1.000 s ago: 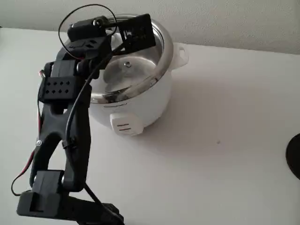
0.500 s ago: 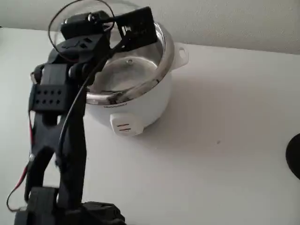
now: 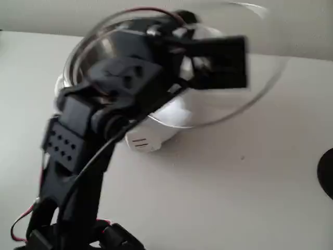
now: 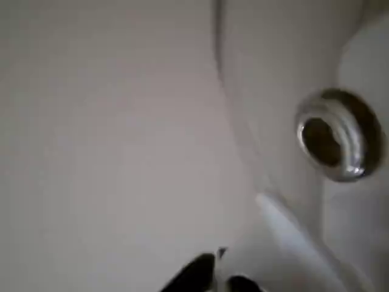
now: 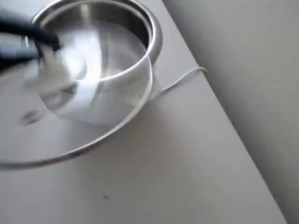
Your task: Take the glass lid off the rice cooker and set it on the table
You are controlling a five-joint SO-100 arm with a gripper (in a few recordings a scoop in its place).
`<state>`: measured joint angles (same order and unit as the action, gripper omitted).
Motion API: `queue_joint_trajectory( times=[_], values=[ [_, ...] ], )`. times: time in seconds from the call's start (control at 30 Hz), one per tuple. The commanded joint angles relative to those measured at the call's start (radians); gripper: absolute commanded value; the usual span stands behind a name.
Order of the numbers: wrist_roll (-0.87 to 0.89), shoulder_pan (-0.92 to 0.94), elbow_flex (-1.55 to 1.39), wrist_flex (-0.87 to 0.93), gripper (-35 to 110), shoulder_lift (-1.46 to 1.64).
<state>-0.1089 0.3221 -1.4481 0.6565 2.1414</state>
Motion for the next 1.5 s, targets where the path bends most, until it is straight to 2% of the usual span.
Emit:
queue_joint_trajectory(
  times=[0.0,0.33,0.5,0.9,1.47],
  values=[
    [-0.029,0.091,-0.005,-0.051,1,0.069],
    [-0.095,0.209,-0.402,-0.319,1,0.098],
    [-0.101,0.238,-0.502,-0.410,1,0.037],
    [-0.107,0.161,-0.730,-0.620,0,-0.067],
    [-0.040,0.031,-0.735,-0.607,0,-0.337]
  ],
)
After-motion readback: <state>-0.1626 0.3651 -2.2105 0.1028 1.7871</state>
